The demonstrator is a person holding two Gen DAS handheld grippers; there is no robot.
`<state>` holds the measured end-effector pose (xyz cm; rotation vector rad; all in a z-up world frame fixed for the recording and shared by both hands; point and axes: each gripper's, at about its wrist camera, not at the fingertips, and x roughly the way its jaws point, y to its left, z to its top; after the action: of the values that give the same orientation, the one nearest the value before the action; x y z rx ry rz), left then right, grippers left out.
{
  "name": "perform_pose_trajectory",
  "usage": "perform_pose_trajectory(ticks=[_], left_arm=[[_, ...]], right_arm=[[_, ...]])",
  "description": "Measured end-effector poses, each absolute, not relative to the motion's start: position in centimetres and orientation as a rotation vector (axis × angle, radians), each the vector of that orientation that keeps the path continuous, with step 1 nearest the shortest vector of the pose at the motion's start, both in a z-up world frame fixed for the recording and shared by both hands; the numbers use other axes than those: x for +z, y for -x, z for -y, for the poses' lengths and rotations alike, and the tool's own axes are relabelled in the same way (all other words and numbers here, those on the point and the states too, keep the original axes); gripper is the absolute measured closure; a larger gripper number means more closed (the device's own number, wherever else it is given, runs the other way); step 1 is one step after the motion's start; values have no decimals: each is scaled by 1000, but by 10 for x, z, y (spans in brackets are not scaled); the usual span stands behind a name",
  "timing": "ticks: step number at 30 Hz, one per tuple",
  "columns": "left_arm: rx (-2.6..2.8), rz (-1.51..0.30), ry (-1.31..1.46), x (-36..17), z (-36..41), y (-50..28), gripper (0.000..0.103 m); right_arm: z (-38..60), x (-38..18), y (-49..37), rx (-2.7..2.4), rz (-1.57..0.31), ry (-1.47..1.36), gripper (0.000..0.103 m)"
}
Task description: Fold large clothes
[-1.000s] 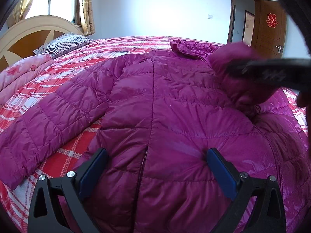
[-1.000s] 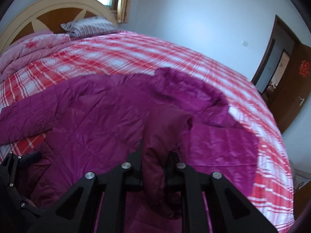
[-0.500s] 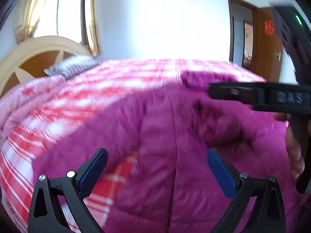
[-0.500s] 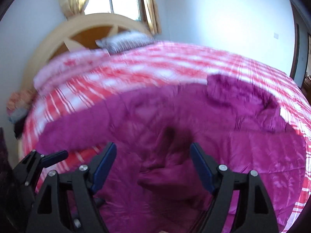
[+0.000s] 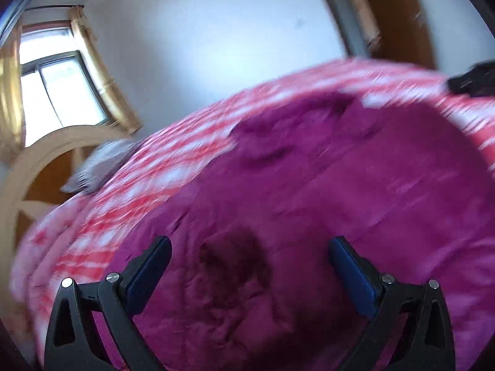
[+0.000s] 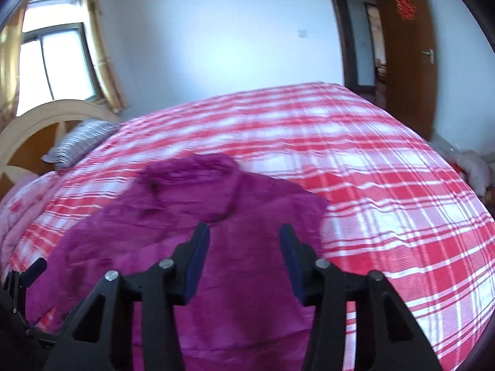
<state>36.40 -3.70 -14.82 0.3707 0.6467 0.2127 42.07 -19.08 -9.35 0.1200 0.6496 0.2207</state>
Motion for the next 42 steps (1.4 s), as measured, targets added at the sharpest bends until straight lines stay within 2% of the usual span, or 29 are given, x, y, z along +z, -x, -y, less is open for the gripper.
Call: perform_pose_trajectory(ticks=[2,10,16,21,30,36,42], left_arm=[[195,-738,-290,-160,17,-375,1],[151,-820,-164,-171,0,-385,1],[170,-798,-192,-175,9,-383,1],[184,-787,-211,-174,11,-382,1],[167,-796,-178,-175,7,-382,1],[162,-804,-166,-177,5,-384,1],[154,-805,-149,-177,2,-383,1]], right_arm=[[199,-106,-435,196,-690,-107,54],[191,-172,-465,232,-858,26,58],[199,-159,-464,231,-904,35,60],[208,-113,-467,174,-754,-80,56],[184,-171,-513,132,-882,-49,58],[174,-172,-512,110,-862,41,58],[168,-146,-480,114,-814,22,58]])
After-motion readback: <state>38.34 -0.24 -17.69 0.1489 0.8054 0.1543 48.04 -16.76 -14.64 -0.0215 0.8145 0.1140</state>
